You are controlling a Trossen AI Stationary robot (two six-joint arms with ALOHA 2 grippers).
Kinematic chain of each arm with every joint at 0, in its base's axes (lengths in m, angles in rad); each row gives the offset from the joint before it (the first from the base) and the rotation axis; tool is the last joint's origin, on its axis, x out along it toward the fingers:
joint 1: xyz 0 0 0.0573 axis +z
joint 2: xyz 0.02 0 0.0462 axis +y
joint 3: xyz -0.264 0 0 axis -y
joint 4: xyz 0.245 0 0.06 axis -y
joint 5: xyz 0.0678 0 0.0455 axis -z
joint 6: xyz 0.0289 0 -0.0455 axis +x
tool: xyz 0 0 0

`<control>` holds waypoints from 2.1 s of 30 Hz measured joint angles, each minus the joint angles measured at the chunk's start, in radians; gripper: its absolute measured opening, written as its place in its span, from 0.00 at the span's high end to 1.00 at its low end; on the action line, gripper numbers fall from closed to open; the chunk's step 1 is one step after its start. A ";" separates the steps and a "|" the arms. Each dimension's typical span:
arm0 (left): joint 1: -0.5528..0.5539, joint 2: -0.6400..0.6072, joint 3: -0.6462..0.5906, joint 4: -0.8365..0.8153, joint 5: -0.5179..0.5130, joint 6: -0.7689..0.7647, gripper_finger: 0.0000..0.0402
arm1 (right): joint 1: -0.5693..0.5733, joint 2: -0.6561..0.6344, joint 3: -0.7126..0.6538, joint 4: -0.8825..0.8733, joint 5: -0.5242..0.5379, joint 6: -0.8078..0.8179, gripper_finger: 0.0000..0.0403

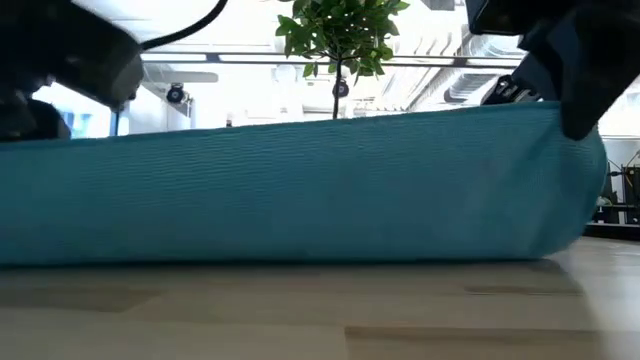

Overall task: Sort microfiber towel by color & place in baskets
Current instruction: Fold the blue towel

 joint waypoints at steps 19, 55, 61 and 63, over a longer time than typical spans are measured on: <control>0.103 -0.051 0.468 -0.865 -0.434 0.182 1.00 | -0.085 -0.027 0.362 -0.502 0.409 -0.318 1.00; 0.445 -0.306 0.533 -0.873 -0.704 0.692 1.00 | -0.285 -0.023 0.689 -0.741 0.757 -0.541 1.00; 0.459 -0.286 0.534 -0.876 -0.779 0.720 1.00 | -0.328 -0.023 0.689 -0.730 0.757 -0.542 1.00; 0.469 -0.289 0.534 -0.877 -0.832 0.721 1.00 | -0.344 -0.023 0.689 -0.730 0.757 -0.548 1.00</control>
